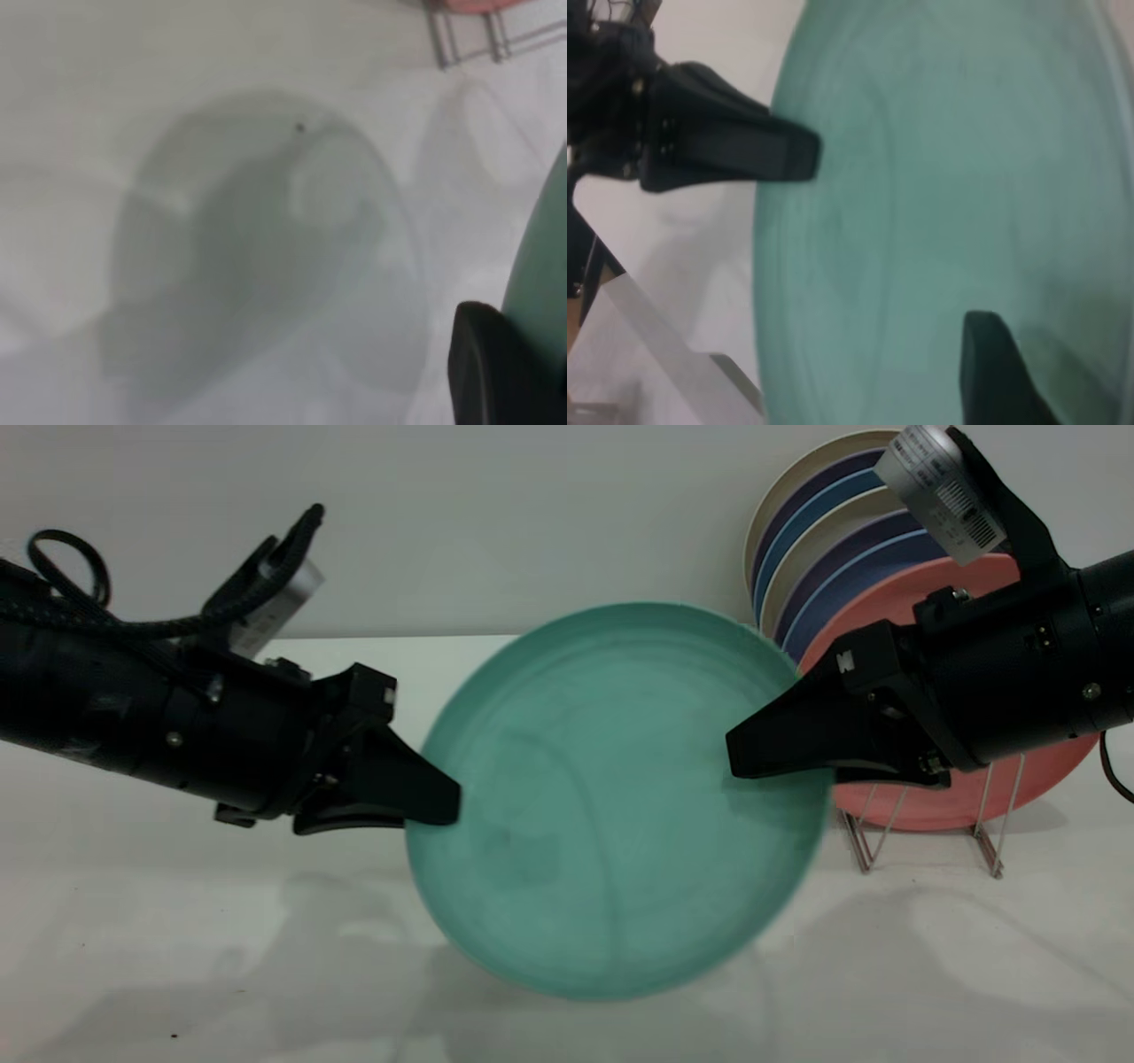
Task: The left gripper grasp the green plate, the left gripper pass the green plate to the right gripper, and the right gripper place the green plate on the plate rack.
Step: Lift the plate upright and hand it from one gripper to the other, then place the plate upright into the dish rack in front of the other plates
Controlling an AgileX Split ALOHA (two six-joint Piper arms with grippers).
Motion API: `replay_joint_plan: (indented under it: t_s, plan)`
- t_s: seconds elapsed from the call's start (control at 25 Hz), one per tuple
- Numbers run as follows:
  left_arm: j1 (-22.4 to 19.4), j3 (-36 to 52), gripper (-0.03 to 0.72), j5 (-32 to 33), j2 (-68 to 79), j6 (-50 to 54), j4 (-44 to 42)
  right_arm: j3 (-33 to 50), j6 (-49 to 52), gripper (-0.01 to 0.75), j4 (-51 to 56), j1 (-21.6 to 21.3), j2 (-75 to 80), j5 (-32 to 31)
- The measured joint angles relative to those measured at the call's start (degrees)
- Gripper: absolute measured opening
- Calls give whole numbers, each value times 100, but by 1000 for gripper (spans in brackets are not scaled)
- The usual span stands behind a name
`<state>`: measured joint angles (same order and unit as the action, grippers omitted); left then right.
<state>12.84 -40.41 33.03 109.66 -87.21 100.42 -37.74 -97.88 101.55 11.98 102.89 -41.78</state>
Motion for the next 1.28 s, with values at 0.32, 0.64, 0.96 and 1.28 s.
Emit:
replay_joint_plan:
  t_s: [0.32, 0.64, 0.96, 1.28]
  plan:
    - [6, 0, 23, 190, -11, 176, -13, -3, 94, 77, 97, 0, 25, 264]
    - [-229, 0, 208, 630, -11, 512, -153, -11, 15, 77, 95, 10, 19, 643]
    - [-1477, -6, 704, 1925, -33, 1169, -1591, -11, -389, 77, -209, -439, 14, 736]
    - [-2102, -6, 601, 515, -33, 2977, -3896, -273, -1353, 77, -2821, -786, -1065, 1161]
